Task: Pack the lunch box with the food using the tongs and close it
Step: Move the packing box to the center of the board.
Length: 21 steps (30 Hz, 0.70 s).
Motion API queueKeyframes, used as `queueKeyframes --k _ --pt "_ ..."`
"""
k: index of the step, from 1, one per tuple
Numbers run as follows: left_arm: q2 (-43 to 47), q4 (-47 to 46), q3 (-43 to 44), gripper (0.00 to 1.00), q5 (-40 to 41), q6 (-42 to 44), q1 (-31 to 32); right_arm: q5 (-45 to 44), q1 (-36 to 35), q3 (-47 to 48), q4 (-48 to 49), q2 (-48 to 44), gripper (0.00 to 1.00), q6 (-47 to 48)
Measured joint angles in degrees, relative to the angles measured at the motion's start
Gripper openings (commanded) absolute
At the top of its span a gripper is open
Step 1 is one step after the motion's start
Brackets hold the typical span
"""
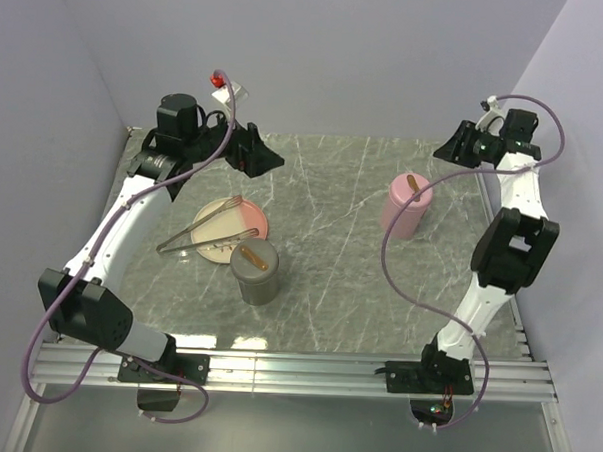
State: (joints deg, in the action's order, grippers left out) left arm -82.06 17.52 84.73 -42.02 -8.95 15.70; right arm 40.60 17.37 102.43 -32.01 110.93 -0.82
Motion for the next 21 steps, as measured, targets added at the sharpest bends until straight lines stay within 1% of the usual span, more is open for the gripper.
queueKeyframes --k 3,6,11,16,18,21 --pt "-1.31 -0.96 0.02 0.99 -0.37 -1.49 -0.31 3.61 0.68 3.63 0.57 6.25 0.48 -0.04" --pt "-2.82 -1.16 0.04 0.99 -0.39 -2.32 -0.61 6.4 0.5 4.02 0.74 10.1 0.47 -0.63" --pt "-3.93 -0.85 0.04 0.99 -0.28 -2.54 -1.03 8.76 0.39 3.58 1.64 13.99 0.46 -1.42" --pt "-3.93 -0.87 0.04 1.0 -0.28 -2.6 -1.51 11.41 0.02 1.05 3.54 14.67 0.45 -3.69" --pt "-3.93 -0.92 0.04 0.99 -0.31 -2.82 -1.81 12.61 -0.31 -1.53 5.27 14.47 0.45 -4.94" --pt "-3.91 -0.94 0.0 1.0 -0.33 -2.93 -2.43 13.2 -1.46 -7.8 7.41 13.68 0.45 -6.97"
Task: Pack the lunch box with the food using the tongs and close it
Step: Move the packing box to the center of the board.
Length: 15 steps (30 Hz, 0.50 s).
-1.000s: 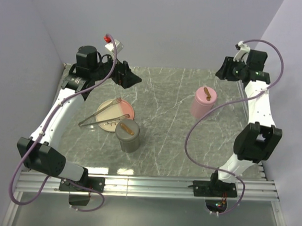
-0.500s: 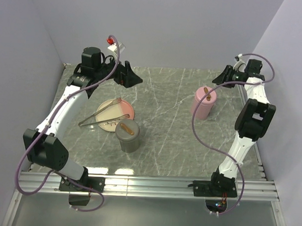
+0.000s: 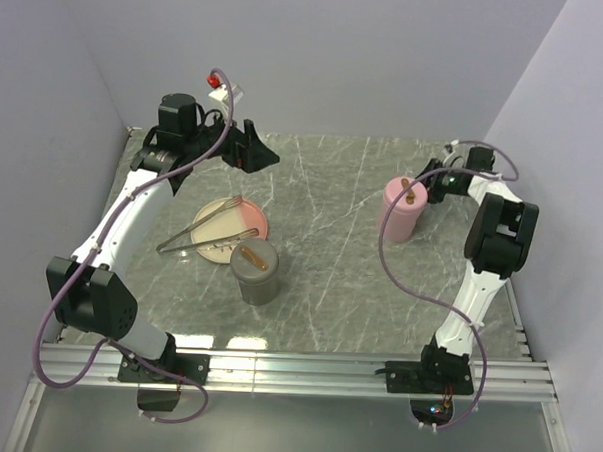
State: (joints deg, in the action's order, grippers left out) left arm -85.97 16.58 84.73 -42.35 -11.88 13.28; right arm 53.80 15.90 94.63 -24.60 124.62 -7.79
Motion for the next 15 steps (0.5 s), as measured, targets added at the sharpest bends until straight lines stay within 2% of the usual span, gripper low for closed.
queueKeyframes --k 7,15 --pt "0.57 -0.68 -1.38 1.0 -0.09 -1.4 -1.38 0.55 -4.55 -12.87 1.64 -3.61 0.45 -4.55" --pt "2.69 -1.31 -2.86 0.99 -0.37 -2.56 -2.45 0.98 -11.47 -25.73 4.15 -13.99 0.45 -7.56"
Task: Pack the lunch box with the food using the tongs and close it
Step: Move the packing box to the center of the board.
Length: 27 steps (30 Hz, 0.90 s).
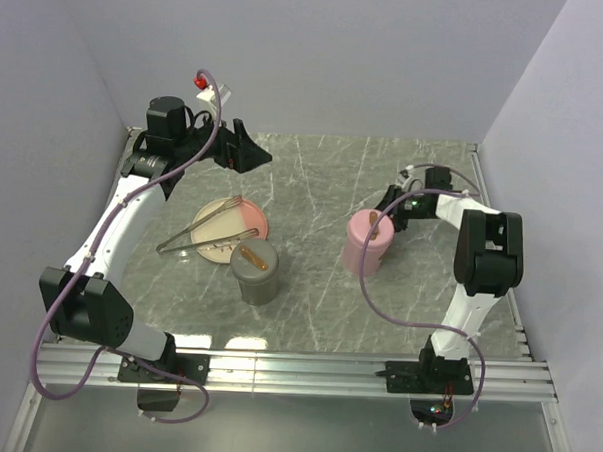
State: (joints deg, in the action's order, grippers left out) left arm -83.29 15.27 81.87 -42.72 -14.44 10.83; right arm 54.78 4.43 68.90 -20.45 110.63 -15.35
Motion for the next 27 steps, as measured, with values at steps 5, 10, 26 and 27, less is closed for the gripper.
queueKeyframes --k 5,10,26,27 --pt "0.66 -0.46 -0.07 0.99 -0.2 -0.31 -0.11 -0.22 -7.8 -2.82 -1.22 -2.75 0.45 1.7" --pt "0.76 -0.9 -0.26 0.99 -0.31 -0.33 -0.26 -0.07 -12.9 -5.44 -2.47 -3.3 0.45 3.02" --pt "2.56 0.07 -3.56 1.0 -1.05 0.11 -0.57 -3.08 -16.61 -2.51 -7.91 -7.61 0.52 6.6" --pt "2.78 0.28 -3.65 0.99 -1.03 0.28 -0.59 -3.58 -15.67 -0.15 -8.9 -7.74 0.53 7.56"
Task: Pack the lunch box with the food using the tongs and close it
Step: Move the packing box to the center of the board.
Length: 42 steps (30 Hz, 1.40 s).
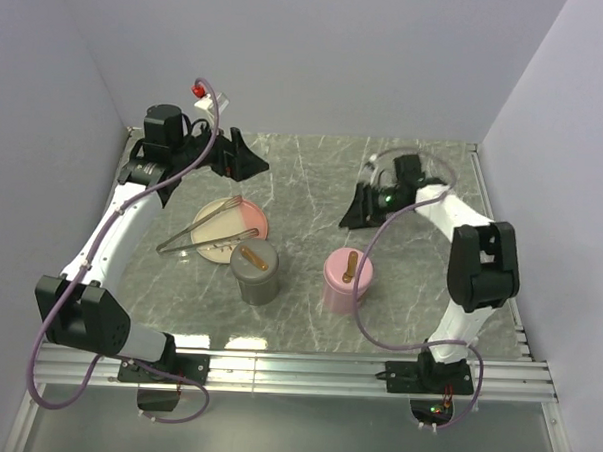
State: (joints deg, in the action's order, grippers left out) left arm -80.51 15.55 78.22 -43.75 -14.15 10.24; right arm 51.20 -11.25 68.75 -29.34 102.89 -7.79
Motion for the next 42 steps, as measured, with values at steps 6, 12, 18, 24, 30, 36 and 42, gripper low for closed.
queueKeyframes --k 6,12,18,24,30,36,42 --pt "2.43 2.32 -0.96 0.99 0.02 2.32 -0.33 -2.23 9.99 13.84 -10.01 -4.24 0.64 12.0" --pt "3.45 2.84 -1.51 0.99 -0.31 3.15 -0.87 -1.86 22.27 13.0 -22.62 -14.45 0.73 35.32" --pt "3.54 1.77 -2.45 0.99 -1.55 3.06 -1.09 -0.52 30.73 -2.08 -33.16 -25.79 0.77 67.65" --pt "3.72 0.74 -3.15 0.99 -1.7 2.86 -1.09 1.31 25.27 -10.21 -37.42 -28.72 0.77 84.72" --pt "4.35 0.2 -4.7 0.99 -1.62 2.84 -1.11 1.2 11.54 -23.23 -27.96 -36.39 0.78 83.45" --pt "5.42 0.22 -4.96 1.0 -1.62 2.64 -1.11 0.39 3.45 -28.44 -14.58 -41.03 0.77 73.59" --pt "5.86 0.22 -5.03 0.99 -1.57 2.43 -1.11 -1.42 -4.2 -28.7 -2.56 -40.0 0.77 61.9"
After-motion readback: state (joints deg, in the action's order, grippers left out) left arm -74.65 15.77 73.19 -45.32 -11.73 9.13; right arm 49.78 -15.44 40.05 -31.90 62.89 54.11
